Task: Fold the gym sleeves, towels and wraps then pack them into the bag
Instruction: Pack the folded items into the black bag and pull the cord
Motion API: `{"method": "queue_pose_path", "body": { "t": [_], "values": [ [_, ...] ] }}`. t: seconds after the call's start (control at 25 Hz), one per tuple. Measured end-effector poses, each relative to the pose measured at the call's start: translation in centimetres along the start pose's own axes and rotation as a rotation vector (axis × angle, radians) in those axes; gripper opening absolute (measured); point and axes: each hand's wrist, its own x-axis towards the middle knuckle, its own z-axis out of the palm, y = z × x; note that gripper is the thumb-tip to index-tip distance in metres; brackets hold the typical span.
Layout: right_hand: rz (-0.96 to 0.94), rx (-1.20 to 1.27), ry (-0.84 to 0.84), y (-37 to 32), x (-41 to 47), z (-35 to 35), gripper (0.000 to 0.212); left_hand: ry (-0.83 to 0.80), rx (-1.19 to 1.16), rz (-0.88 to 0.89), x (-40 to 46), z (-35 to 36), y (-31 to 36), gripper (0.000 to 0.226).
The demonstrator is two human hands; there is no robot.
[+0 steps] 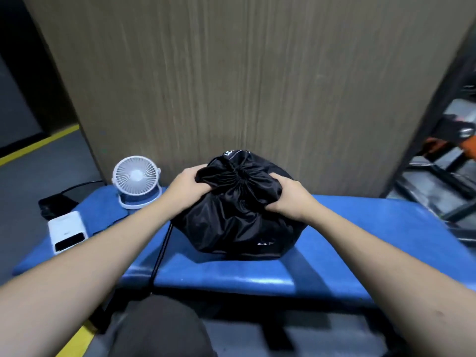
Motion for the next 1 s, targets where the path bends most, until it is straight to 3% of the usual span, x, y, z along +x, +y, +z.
{"method": "queue_pose_path", "body": {
  "t": [0.28, 0.48, 0.6, 0.76, 0.88, 1.0],
  "values": [
    [0.235, -0.181, 0.183, 13.3, -9.4, -14.7, 0.09, -0.189, -0.038, 0.22, 4.9, 16.5, 14.1, 0.029],
    [0.411, -0.223, 0.242, 21.8, -15.4, -20.2, 0.087, -0.327, -0.065, 0.285, 7.1, 27.4, 19.4, 0.027],
    [0.466, -0.217, 0.238, 25.5, -16.6, -20.8, 0.087, -0.371, -0.051, 0.32, 7.9, 31.6, 20.0, 0.023],
    [0.554, -0.234, 0.141, 30.2, -16.5, -17.9, 0.084, -0.443, 0.032, 0.2, 8.9, 36.9, 16.0, 0.013],
    [0.663, -0.196, 0.027, 32.3, -16.3, -15.8, 0.105, -0.504, 0.11, 0.076, 8.9, 40.2, 11.8, 0.051],
    [0.669, -0.186, 0.01, 33.3, -15.5, -15.9, 0.117, -0.534, 0.135, 0.01, 9.3, 40.6, 11.9, 0.058]
  ]
}}
